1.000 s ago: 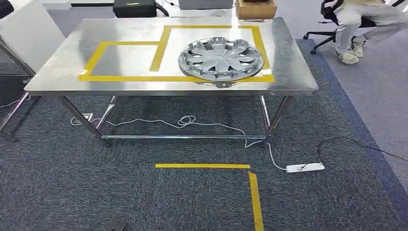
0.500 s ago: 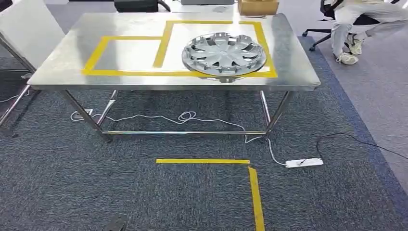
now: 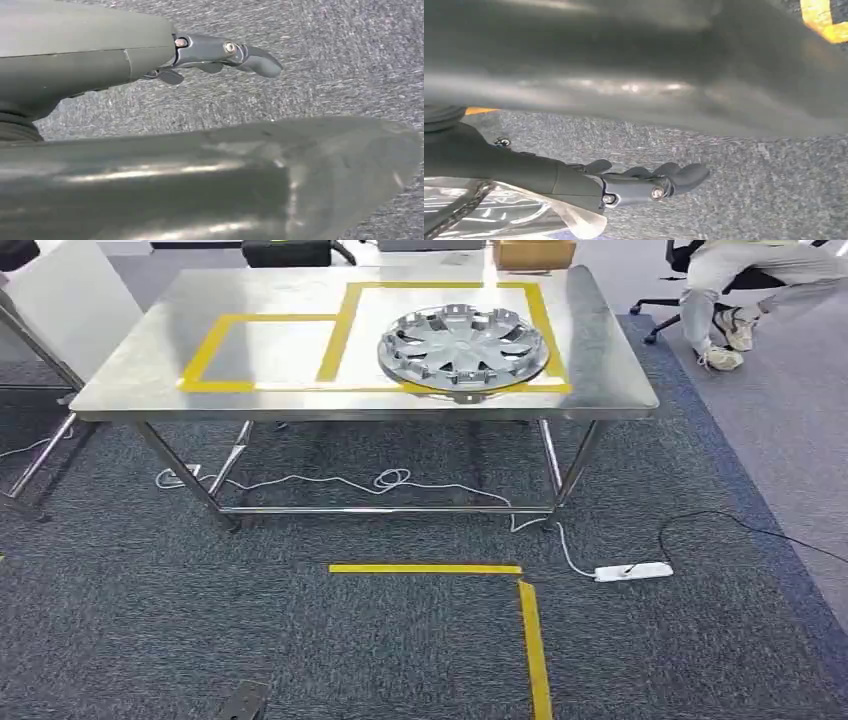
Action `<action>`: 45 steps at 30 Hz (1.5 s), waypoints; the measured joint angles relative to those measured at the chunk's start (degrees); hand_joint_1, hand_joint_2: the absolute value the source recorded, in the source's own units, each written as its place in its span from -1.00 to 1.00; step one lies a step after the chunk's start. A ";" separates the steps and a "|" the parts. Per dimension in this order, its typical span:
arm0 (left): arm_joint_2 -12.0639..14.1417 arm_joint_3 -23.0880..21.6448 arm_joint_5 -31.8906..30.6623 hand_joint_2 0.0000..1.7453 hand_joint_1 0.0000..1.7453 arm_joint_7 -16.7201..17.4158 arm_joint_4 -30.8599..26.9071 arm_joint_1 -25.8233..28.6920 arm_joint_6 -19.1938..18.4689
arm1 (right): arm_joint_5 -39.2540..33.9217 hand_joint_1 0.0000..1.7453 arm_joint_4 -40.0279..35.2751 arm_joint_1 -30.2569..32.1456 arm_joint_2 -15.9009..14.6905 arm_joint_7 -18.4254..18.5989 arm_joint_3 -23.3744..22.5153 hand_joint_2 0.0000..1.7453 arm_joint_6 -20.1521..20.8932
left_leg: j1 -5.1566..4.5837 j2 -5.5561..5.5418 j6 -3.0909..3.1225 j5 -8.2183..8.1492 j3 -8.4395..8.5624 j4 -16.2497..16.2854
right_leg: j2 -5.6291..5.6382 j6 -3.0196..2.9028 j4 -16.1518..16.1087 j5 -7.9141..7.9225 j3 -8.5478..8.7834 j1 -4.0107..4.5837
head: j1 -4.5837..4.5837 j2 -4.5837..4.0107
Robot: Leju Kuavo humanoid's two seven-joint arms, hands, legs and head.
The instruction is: Take the parts from the cabinet and place them on the table.
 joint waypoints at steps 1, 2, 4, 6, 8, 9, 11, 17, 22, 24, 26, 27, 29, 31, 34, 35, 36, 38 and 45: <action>0.02 0.00 0.00 -1.00 -1.00 -0.02 -0.02 0.03 0.04 | 0.00 -1.00 0.02 -0.09 0.00 0.00 0.00 -1.00 0.02 | 0.02 -0.10 -0.31 -1.03 -0.42 0.67 | -0.03 -0.14 0.04 0.16 0.54 0.05 | -0.18 0.00; 0.02 0.00 0.02 -1.00 -1.00 -0.02 0.00 0.00 0.07 | 0.00 -1.00 0.02 -0.14 0.00 0.00 0.00 -1.00 0.02 | 0.20 -0.12 -0.89 -4.54 -1.76 4.58 | -0.04 -0.63 0.05 0.62 -0.02 0.03 | -0.57 0.00; 0.04 0.00 0.09 -1.00 -1.00 -0.04 0.00 0.00 0.09 | 0.00 -1.00 0.02 -0.07 -0.02 0.00 0.00 -1.00 0.02 | 0.53 -0.11 -1.36 -9.46 -4.85 13.77 | -0.12 -0.75 0.20 1.10 -0.77 0.15 | -0.57 0.00; 0.04 0.00 0.09 -1.00 -1.00 -0.04 0.00 0.12 0.09 | -0.02 -1.00 0.02 -0.02 -0.02 0.00 0.00 -1.00 0.02 | 0.57 -0.11 -1.42 -10.94 -5.90 18.45 | -0.14 -0.68 0.52 1.49 -1.63 0.16 | -0.59 0.00; 0.04 0.00 0.09 -1.00 -1.00 -0.04 -0.02 0.17 0.09 | -0.02 -1.00 0.02 -0.01 0.00 0.00 0.00 -1.00 0.02 | 0.56 -0.11 -1.13 -7.38 -1.96 12.33 | -0.08 -0.51 0.86 1.66 -2.12 0.17 | -0.59 0.00; 0.04 0.00 0.09 -1.00 -1.00 -0.04 -0.02 0.13 0.11 | -0.02 -1.00 0.04 -0.03 0.00 0.00 0.00 -1.00 0.02 | 0.54 -0.11 -0.81 -4.74 1.56 6.02 | -0.03 -0.40 0.99 1.72 -2.18 0.17 | -0.63 0.00; 0.09 0.00 0.09 -1.00 -1.00 -0.04 -0.02 -0.03 0.11 | 0.00 -1.00 0.07 -0.09 0.07 -0.02 0.02 -1.00 0.02 | 0.20 -0.18 -0.18 -4.23 5.07 -0.47 | -0.05 0.09 1.18 1.94 -2.43 0.49 | -0.55 0.00; 0.02 0.02 0.15 -1.00 -1.00 -0.09 -0.02 -0.08 0.15 | 0.00 -1.00 0.07 -0.07 0.02 0.00 0.07 -1.00 0.00 | 0.39 -0.01 1.94 -2.22 3.50 -1.33 | 0.16 1.99 4.05 -0.32 -4.81 0.20 | -0.24 0.00; -0.07 0.02 0.15 -1.00 -1.00 -0.09 -0.02 0.00 0.17 | 0.00 -1.00 0.13 0.09 0.02 0.00 0.11 -1.00 0.02 | -0.06 0.09 2.28 -0.71 1.17 -0.96 | 0.20 2.44 18.14 -6.74 -9.24 0.10 | -0.04 0.00; -0.09 0.02 0.15 -1.00 -1.00 -0.09 0.00 -0.01 0.15 | -0.02 -1.00 0.13 0.02 -0.11 0.00 0.13 -1.00 0.02 | -0.12 0.06 2.00 -0.31 0.62 -0.75 | 0.20 2.03 8.45 -2.45 -3.27 0.15 | -0.02 0.00; -0.11 0.02 0.15 -1.00 -1.00 -0.09 -0.02 -0.06 0.17 | -0.02 -1.00 0.15 -0.33 -0.11 0.00 0.20 -1.00 0.02 | -0.36 0.09 1.44 0.07 0.40 -0.63 | 0.22 1.60 -0.06 -1.97 1.52 0.35 | -0.07 0.00; -0.09 0.02 0.15 -1.00 -1.00 -0.11 0.00 -0.15 0.17 | 0.00 -1.00 0.15 -0.39 -0.11 -0.07 0.24 -1.00 0.02 | -0.47 0.11 1.23 0.23 0.31 -0.44 | 0.31 1.20 -0.12 -1.15 1.14 0.46 | -0.20 0.00; -0.09 0.02 0.15 -1.00 -1.00 -0.11 0.00 -0.26 0.15 | -0.02 -1.00 0.15 -0.19 -0.11 -0.09 0.31 -1.00 0.00 | -0.16 0.11 0.54 0.74 0.20 -0.57 | 0.28 0.69 0.13 -0.95 0.89 0.74 | -0.15 0.00; 0.00 0.02 0.13 -1.00 -1.00 -0.09 -0.02 -0.18 0.15 | -0.02 -1.00 0.17 -0.21 -0.11 -0.09 0.31 -1.00 0.02 | -0.06 -0.02 -0.06 0.57 -0.10 -0.23 | 0.01 -0.26 -0.38 0.11 0.61 0.29 | -0.04 0.00; 0.00 0.02 0.07 -1.00 -1.00 -0.09 0.00 -0.16 0.15 | -0.04 -1.00 0.15 -0.26 -0.13 -0.07 0.33 -1.00 0.02 | 0.43 -0.14 -1.23 -7.57 -3.78 10.11 | -0.08 -1.06 -0.31 1.09 -0.02 0.33 | -0.42 0.00; 0.02 0.02 0.07 -1.00 -1.00 -0.09 0.00 -0.13 0.15 | -0.04 -1.00 0.15 -0.22 -0.13 -0.07 0.33 -1.00 0.02 | 0.54 -0.14 -1.42 -9.71 -5.29 14.73 | -0.09 -1.04 -0.19 1.38 -0.55 0.36 | -0.46 0.00; 0.02 0.02 0.07 -1.00 -1.00 -0.09 -0.02 -0.07 0.15 | -0.07 -1.00 0.15 -0.15 -0.13 0.00 0.33 -1.00 0.02 | 0.62 -0.14 -1.56 -10.55 -5.89 17.39 | -0.09 -0.98 -0.04 1.62 -1.07 0.36 | -0.46 0.00; 0.02 0.02 0.07 -1.00 -1.00 -0.09 -0.02 0.00 0.15 | -0.09 -1.00 0.17 -0.07 -0.13 0.07 0.33 -1.00 0.02 | 0.75 -0.14 -1.54 -8.42 -3.44 14.57 | -0.07 -0.80 0.29 1.87 -1.72 0.35 | -0.48 0.00; 0.11 0.02 0.04 -1.00 -1.00 -0.09 -0.02 0.01 0.24 | -0.30 -1.00 0.24 -0.21 -0.11 0.07 0.33 -1.00 0.02 | 0.17 -0.18 0.39 -3.38 4.10 -0.65 | -0.10 1.06 1.00 2.88 -3.02 0.45 | -0.37 0.00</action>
